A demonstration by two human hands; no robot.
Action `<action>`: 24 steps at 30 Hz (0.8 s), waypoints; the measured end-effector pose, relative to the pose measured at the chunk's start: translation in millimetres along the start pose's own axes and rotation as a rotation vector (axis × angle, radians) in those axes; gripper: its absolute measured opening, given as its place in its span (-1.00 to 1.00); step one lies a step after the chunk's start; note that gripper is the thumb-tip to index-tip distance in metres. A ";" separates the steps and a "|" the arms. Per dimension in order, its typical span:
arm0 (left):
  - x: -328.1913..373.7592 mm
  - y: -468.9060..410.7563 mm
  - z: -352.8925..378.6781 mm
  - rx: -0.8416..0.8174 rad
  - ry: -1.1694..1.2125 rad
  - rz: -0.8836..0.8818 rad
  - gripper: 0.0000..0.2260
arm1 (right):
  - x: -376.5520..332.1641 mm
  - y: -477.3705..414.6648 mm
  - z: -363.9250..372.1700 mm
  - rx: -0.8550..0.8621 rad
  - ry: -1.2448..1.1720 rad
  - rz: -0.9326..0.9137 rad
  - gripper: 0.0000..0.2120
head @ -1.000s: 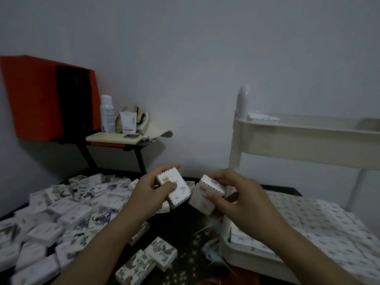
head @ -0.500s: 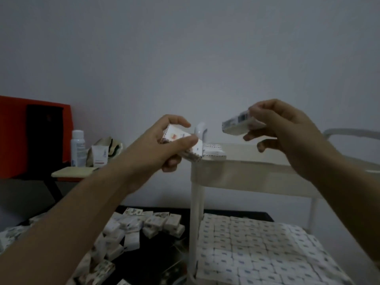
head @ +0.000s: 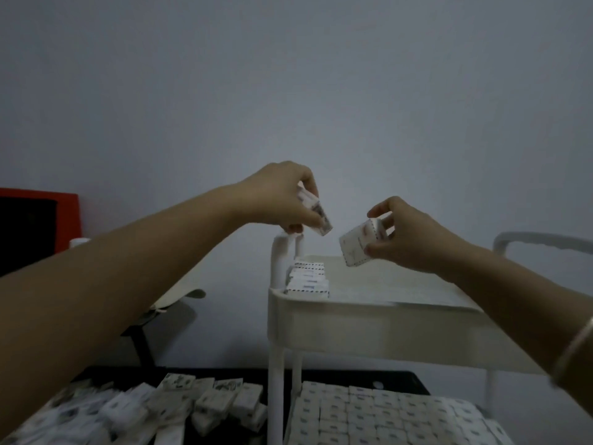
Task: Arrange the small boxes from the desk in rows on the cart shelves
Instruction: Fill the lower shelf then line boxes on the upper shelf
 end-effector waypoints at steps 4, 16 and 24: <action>1.7 -42.1 16.9 0.059 -0.656 0.196 -0.64 | 14.7 -7.7 -2.4 -0.003 0.051 0.000 -0.62; -26.0 -90.0 80.4 -0.343 -0.941 0.052 -0.56 | 12.0 -32.3 -0.7 -0.131 0.480 -0.069 -0.57; -36.0 -87.7 84.1 -0.468 -1.023 -0.041 -0.50 | -3.6 -72.2 24.9 -0.172 0.558 -0.053 -0.59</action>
Point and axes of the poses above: each hand's wrist, its own y-axis away from the middle knuckle, its own z-axis out of the palm, x = y × z, the point moved 5 cm from there along -y, towards the middle knuckle, and after that the axes turned 8 degrees about y, right-handed, at the moved point
